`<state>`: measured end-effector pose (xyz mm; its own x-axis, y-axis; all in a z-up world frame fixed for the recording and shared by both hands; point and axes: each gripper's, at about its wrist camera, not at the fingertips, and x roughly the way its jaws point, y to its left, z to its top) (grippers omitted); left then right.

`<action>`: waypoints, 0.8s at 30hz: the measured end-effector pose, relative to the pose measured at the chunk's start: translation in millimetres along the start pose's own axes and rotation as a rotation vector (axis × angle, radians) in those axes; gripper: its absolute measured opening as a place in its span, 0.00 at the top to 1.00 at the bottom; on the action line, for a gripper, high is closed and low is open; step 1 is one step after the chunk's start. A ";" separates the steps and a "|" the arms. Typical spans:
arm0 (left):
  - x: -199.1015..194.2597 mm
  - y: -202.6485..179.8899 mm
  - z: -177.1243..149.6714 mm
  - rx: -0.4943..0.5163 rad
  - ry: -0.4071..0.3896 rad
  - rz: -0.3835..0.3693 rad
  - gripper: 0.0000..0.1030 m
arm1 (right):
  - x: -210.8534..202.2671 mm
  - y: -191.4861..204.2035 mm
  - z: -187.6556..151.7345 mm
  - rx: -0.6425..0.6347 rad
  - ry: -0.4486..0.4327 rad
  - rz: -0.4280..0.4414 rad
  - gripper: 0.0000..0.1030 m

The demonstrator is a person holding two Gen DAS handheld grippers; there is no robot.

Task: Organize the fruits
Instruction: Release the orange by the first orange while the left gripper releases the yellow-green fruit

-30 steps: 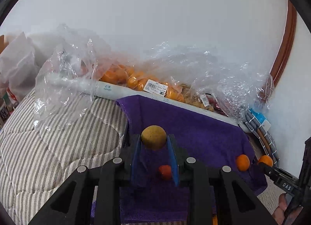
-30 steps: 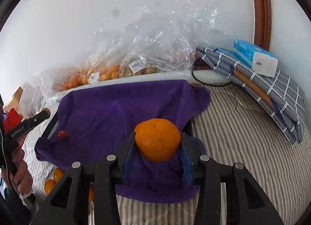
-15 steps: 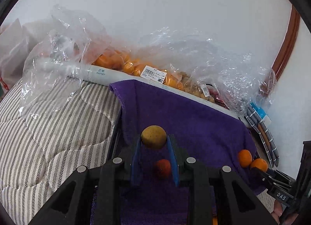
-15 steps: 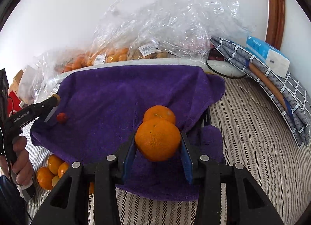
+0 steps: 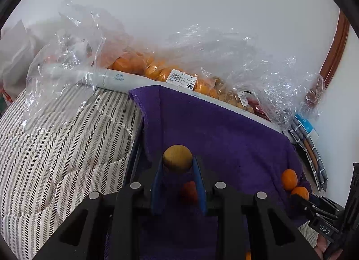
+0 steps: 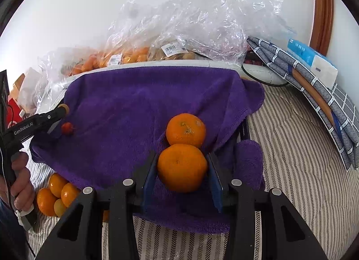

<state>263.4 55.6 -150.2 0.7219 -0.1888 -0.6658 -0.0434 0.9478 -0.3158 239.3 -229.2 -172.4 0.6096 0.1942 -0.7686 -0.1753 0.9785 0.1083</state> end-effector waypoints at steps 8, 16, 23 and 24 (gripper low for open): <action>-0.2 0.5 -0.1 -0.002 0.002 0.003 0.74 | -5.4 4.4 -0.2 -0.026 -0.020 0.008 0.51; -8.4 -3.8 -2.2 0.025 -0.039 0.004 0.54 | -23.3 4.6 0.1 -0.014 -0.118 -0.001 0.41; -18.9 -3.8 -1.1 0.020 -0.092 0.018 0.54 | -33.3 -1.1 -2.0 0.011 -0.187 -0.034 0.40; -20.8 -3.6 -1.1 0.020 -0.099 0.016 0.54 | -35.7 -1.9 -2.1 0.020 -0.197 -0.032 0.40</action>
<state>247.8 55.8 -136.0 0.7862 -0.1482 -0.6000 -0.0426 0.9555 -0.2918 216.2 -238.1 -146.6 0.7542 0.1710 -0.6339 -0.1396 0.9852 0.0997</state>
